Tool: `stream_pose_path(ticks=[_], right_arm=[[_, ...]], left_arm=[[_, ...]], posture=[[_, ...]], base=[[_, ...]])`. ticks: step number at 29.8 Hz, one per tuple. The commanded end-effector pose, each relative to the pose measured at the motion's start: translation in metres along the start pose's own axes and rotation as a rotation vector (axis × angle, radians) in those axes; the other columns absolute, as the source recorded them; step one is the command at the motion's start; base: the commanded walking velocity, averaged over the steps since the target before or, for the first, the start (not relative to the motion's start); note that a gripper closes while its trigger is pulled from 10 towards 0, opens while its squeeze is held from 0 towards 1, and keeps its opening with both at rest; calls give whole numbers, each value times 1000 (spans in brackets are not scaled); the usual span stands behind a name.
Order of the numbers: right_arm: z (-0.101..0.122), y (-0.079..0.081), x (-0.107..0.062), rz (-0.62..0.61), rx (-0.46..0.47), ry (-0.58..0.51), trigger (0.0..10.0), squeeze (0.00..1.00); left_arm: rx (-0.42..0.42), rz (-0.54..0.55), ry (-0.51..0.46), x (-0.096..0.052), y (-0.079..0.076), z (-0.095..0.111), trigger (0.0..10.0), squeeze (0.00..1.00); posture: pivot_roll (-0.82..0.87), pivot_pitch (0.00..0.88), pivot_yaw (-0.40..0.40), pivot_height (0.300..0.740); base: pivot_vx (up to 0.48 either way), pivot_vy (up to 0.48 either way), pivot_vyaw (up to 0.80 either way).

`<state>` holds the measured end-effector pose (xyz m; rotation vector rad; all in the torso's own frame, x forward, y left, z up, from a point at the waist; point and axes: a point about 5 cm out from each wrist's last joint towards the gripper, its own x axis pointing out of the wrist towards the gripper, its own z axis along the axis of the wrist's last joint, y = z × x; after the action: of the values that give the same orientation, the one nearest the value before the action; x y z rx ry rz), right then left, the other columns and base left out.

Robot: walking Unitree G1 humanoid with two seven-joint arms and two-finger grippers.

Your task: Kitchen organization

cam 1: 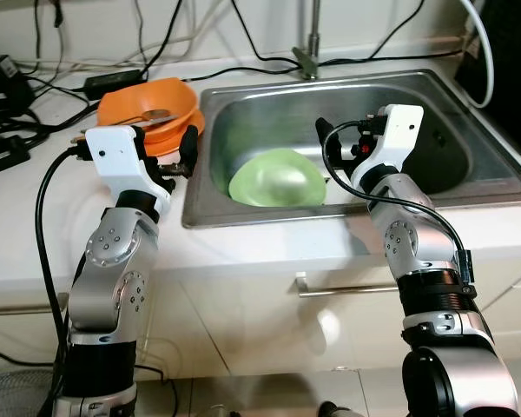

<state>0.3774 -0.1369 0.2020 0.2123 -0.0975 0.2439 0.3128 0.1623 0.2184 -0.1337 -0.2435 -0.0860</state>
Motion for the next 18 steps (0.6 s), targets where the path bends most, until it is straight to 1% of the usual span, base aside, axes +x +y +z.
stream_pose_path(ticks=[1,4,6,8,9,11,13,15,16,17,18], right_arm=[[3,5,0,10,35,-12,10000,0],[-1,-5,0,-39,74,36,10000,0],[-3,-10,-1,-62,49,55,10000,0],[-4,-11,-1,-60,40,65,10000,0],[-4,-9,0,-63,21,73,10000,0],[-1,-7,2,-63,-49,54,10000,0],[0,-2,3,-34,65,39,10000,0],[2,-1,4,-32,73,20,10000,0],[3,0,4,-43,36,15,10000,0],[5,4,4,-28,-3,12,10000,0],[6,7,3,-5,-2,6,10000,0]], left_arm=[[15,36,14,0,8,-1,10000,0],[14,46,7,1,9,1,10000,0],[13,50,3,2,9,1,10000,0],[15,55,5,2,10,1,10000,0],[23,61,10,2,12,1,10000,0],[39,70,24,2,14,0,10000,0],[41,74,28,3,16,-1,10000,0],[46,74,30,3,16,0,10000,0],[49,72,31,4,17,0,10000,0],[52,69,30,5,17,1,10000,0],[48,66,29,5,17,2,10000,0]], posture=[[22,36,115,740],[22,37,114,740],[22,38,114,740],[22,39,114,740],[21,40,115,740],[22,41,116,740],[23,42,117,740],[25,43,119,740],[25,45,121,740],[26,48,122,740],[25,49,123,740]], base=[[0,341,0],[0,334,0],[0,144,0],[0,0,0],[0,0,0],[0,0,0],[0,0,0],[0,0,0],[0,0,0],[0,0,0],[0,0,0]])
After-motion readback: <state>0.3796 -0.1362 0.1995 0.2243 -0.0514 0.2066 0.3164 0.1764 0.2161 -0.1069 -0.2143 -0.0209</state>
